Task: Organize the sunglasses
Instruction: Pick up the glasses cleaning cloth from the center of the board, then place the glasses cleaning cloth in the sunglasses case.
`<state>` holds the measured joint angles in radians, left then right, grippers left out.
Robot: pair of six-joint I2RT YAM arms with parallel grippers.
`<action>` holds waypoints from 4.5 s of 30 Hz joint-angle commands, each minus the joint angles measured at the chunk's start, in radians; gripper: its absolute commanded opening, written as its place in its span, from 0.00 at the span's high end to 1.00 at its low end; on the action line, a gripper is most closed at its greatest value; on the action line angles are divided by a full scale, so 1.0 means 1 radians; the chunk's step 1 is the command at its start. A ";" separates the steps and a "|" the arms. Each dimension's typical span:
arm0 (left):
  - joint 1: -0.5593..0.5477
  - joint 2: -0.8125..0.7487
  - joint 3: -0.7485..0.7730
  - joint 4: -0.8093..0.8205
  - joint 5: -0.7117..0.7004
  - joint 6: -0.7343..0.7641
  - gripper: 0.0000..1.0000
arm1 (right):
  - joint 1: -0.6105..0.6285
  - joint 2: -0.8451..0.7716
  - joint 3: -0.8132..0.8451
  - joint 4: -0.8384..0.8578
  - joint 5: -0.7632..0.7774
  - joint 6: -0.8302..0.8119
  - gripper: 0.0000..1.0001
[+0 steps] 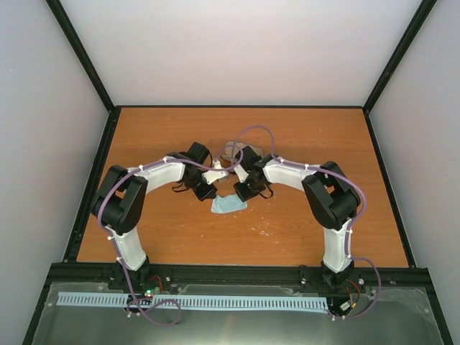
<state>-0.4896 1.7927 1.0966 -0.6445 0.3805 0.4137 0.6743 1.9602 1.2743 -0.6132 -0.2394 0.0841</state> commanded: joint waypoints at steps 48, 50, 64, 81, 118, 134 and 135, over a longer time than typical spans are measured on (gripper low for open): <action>0.103 0.523 0.891 -0.270 0.011 0.199 0.99 | -0.218 0.203 0.415 -0.070 0.070 0.026 0.97; 0.103 0.528 0.891 -0.265 0.015 0.205 1.00 | -0.220 0.203 0.412 -0.074 0.075 0.027 0.97; 0.086 0.561 0.914 -0.266 0.034 0.213 1.00 | -0.217 0.161 0.301 -0.040 0.120 0.078 0.97; 0.057 0.547 0.853 -0.202 0.019 0.186 1.00 | -0.215 0.043 0.124 0.123 0.258 0.181 0.97; 0.012 0.379 0.539 0.015 -0.114 0.128 0.31 | -0.182 -0.067 0.044 0.104 0.395 0.209 0.59; 0.043 0.285 0.506 0.106 -0.105 0.064 0.55 | -0.222 -0.283 -0.050 0.035 0.513 0.355 0.58; 0.049 0.273 0.515 0.108 -0.102 0.055 0.57 | -0.239 -0.302 -0.057 0.023 0.524 0.383 0.59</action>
<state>-0.4618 2.1555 1.5864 -0.5880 0.2687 0.5114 0.4782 1.7340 1.2415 -0.5476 0.2115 0.3756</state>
